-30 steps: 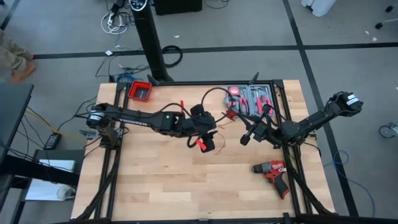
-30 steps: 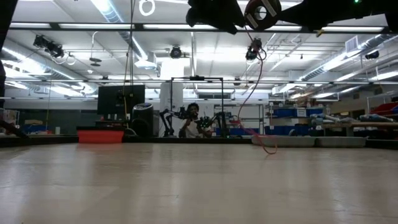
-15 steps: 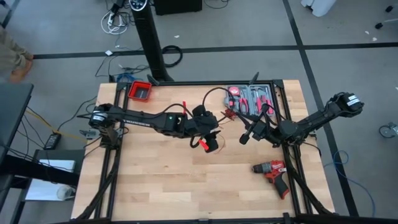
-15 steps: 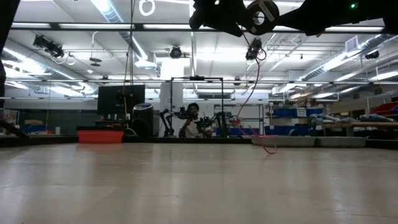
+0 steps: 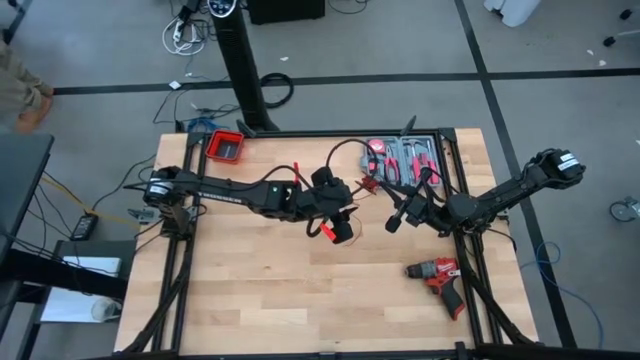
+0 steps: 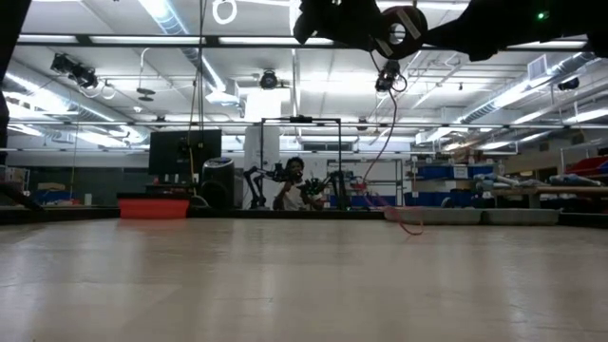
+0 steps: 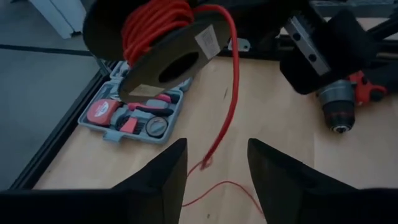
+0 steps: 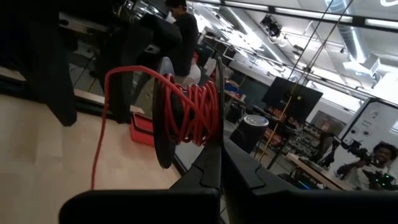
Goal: Coil cords
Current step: Uncoil the red wire from the black spool
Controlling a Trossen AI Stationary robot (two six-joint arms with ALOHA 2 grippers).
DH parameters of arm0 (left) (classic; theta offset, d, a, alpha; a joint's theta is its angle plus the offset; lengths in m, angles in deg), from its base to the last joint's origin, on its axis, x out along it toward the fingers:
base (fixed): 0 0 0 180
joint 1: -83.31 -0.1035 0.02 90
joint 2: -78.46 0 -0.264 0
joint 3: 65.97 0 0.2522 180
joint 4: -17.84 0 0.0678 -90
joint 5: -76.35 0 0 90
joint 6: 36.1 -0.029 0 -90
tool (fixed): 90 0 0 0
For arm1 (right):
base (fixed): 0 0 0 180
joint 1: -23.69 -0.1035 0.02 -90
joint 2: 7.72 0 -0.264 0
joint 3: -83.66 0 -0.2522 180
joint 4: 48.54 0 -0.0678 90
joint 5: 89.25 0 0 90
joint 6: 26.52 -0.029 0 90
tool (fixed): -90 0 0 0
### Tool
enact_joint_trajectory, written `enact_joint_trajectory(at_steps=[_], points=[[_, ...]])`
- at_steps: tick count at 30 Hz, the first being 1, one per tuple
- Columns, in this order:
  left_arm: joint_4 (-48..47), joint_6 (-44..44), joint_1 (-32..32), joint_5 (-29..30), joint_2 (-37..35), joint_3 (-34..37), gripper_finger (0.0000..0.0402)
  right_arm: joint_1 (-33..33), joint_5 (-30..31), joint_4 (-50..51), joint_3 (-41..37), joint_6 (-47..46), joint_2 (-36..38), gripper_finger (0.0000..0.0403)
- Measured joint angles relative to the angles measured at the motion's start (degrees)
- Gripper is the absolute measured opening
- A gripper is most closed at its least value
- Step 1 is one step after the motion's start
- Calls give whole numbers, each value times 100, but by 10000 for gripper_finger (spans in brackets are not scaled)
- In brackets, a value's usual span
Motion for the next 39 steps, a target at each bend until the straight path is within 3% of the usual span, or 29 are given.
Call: enact_joint_trajectory(at_steps=[10, 17, 34, 39], points=[[-9, 10, -2, 6, 0, 0, 110, 0, 12, -4, 0, 94, 0, 0], [-212, 9, -1, -18, 0, 0, 10, -2, 21, 0, 0, 98, 0, 0], [-142, -58, 30, -150, -112, -8, 1, -1, 87, 22, 0, 105, 0, 0], [-154, -309, 95, -146, -133, -307, 0, 61, 98, 108, -2, 110, 0, 0]])
